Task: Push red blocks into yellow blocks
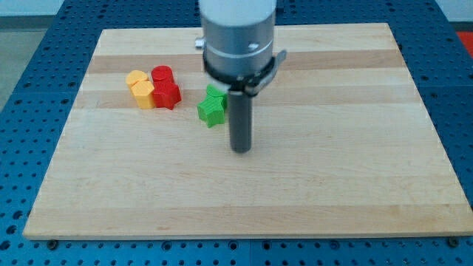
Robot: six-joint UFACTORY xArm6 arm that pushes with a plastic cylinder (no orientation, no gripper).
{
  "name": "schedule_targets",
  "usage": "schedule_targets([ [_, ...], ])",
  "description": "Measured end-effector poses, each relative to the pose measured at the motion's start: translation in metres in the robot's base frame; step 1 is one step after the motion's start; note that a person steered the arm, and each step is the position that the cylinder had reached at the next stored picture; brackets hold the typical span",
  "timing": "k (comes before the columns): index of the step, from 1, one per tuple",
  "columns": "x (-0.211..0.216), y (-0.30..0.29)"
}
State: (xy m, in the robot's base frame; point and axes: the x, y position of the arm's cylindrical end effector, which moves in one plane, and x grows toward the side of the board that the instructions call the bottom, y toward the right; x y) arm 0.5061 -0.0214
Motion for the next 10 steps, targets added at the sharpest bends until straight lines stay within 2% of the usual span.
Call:
schedule_targets([
  [1,0.001,-0.066],
  [2,-0.040,-0.107],
  [3,-0.074,-0.103],
  [4,-0.090,-0.076],
  [5,-0.114,-0.074],
  [6,-0.119,-0.079],
  [8,-0.119,-0.125],
  [10,-0.105,-0.130],
])
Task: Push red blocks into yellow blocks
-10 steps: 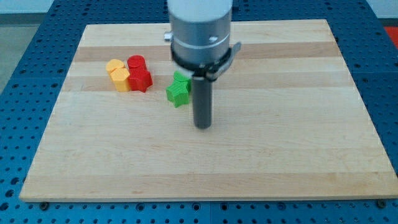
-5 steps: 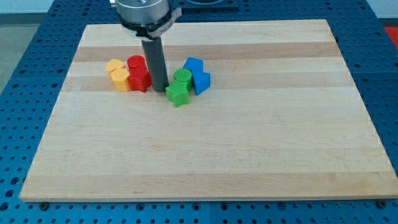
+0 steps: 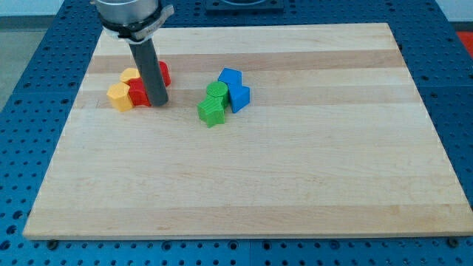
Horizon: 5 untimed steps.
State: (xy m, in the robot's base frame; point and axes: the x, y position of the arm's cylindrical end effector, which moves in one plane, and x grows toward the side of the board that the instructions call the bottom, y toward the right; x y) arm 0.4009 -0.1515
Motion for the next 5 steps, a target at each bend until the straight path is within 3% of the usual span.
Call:
schedule_targets([
  [2,0.016,-0.052],
  [5,0.020,-0.060],
])
